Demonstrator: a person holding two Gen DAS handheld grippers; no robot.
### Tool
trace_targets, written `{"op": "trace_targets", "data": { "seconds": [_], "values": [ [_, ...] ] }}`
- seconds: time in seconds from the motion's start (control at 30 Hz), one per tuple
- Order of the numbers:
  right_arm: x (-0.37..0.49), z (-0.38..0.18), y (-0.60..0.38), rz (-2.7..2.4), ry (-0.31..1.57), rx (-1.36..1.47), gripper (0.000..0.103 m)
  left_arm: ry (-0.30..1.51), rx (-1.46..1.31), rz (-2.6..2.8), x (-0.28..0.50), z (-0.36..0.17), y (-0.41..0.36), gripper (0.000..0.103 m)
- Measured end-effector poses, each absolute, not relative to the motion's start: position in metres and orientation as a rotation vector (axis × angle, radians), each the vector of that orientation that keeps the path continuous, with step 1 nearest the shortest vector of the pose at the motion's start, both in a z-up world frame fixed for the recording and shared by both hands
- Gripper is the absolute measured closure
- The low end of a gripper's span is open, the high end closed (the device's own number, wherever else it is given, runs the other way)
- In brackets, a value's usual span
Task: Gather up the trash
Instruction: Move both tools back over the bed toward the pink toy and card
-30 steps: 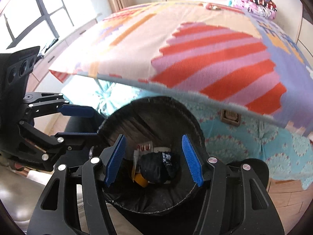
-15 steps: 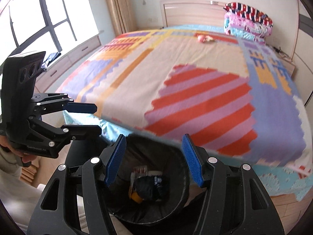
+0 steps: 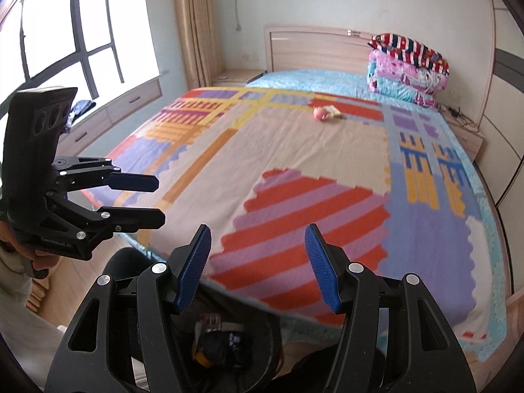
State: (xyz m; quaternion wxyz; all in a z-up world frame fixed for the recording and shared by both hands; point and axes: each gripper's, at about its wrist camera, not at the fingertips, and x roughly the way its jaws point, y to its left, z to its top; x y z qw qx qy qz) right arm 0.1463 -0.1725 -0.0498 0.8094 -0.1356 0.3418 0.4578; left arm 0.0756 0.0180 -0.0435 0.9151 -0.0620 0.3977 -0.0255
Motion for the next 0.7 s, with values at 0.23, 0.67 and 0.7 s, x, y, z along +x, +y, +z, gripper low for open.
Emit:
{"op": "trace_targets", "data": {
  "seconds": [0.23, 0.67, 0.7],
  "values": [
    [0.175, -0.036, -0.161, 0.970, 0.686, -0.280, 0.044, 0.777, -0.142, -0.049, 0.109, -0.026, 0.035, 0.049],
    [0.239, -0.011, -0.139, 0.921, 0.591, -0.307, 0.044, 0.766, -0.183, -0.055, 0.184, -0.027, 0.080, 0.049],
    [0.243, -0.009, -0.136, 0.921, 0.588, -0.306, 0.044, 0.776, -0.189, -0.050, 0.194, -0.030, 0.084, 0.049]
  ]
}}
